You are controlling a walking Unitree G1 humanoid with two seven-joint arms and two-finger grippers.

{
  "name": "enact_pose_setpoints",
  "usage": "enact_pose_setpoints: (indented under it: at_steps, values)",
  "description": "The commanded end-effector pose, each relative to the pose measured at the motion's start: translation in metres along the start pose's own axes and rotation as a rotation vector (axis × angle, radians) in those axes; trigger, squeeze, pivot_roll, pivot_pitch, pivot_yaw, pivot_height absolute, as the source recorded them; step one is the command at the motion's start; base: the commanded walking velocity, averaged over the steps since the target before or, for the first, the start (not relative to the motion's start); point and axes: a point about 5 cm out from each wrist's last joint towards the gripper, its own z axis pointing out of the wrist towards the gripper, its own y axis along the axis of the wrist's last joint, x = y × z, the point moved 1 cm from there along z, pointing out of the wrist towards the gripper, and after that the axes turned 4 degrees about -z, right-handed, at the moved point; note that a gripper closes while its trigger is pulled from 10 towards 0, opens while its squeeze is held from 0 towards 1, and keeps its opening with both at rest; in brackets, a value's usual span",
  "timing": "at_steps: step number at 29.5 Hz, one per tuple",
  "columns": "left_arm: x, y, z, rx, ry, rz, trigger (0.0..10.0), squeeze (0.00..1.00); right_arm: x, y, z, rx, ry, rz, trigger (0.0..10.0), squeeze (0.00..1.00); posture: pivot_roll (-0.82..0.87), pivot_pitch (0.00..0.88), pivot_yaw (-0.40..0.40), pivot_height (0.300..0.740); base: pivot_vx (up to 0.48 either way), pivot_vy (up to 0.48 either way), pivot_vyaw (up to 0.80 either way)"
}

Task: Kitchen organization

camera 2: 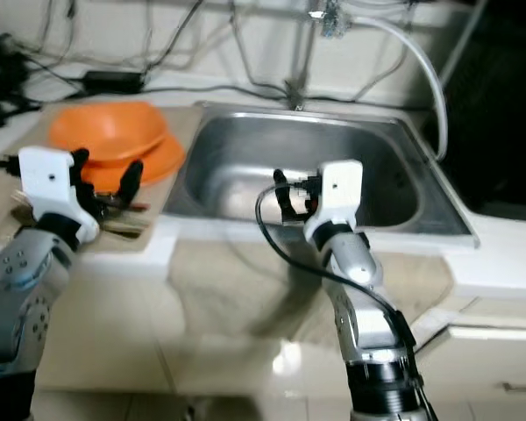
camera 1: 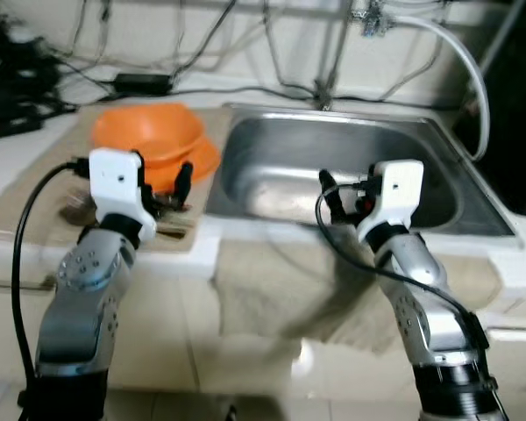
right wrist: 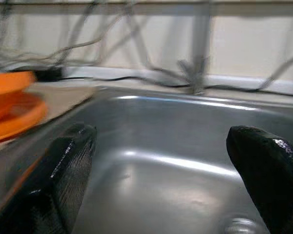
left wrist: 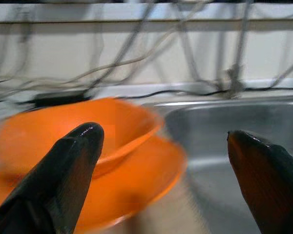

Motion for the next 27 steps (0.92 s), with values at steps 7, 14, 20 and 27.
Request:
enact_pose_setpoints:
  at_steps: [7,14,20,27]
  values:
    - [-0.017,0.005,0.004,-0.026,-0.09,0.0,10.0,0.0,-0.015,-0.001,-0.005,0.008,-0.063,-0.013,10.0,0.0,-0.06,0.0,-0.033,0.74,0.0,0.082,0.0]
    - [-0.015,0.004,0.004,-0.022,-0.076,0.0,10.0,0.0,-0.014,-0.001,-0.005,0.008,-0.059,-0.01,10.0,0.0,-0.06,0.0,-0.036,0.74,0.0,0.373,-0.4]
    - [-0.015,0.004,0.002,-0.025,-0.074,0.0,10.0,0.0,-0.014,-0.001,-0.005,0.005,-0.052,-0.013,10.0,0.0,-0.06,0.0,-0.043,0.74,0.0,0.432,-0.23]
    - [-0.019,0.017,-0.006,-0.104,-0.095,-0.008,10.0,0.0,-0.014,0.0,-0.006,-0.004,-0.044,-0.015,10.0,0.0,-0.06,0.0,-0.048,0.74,0.0,0.229,0.0]
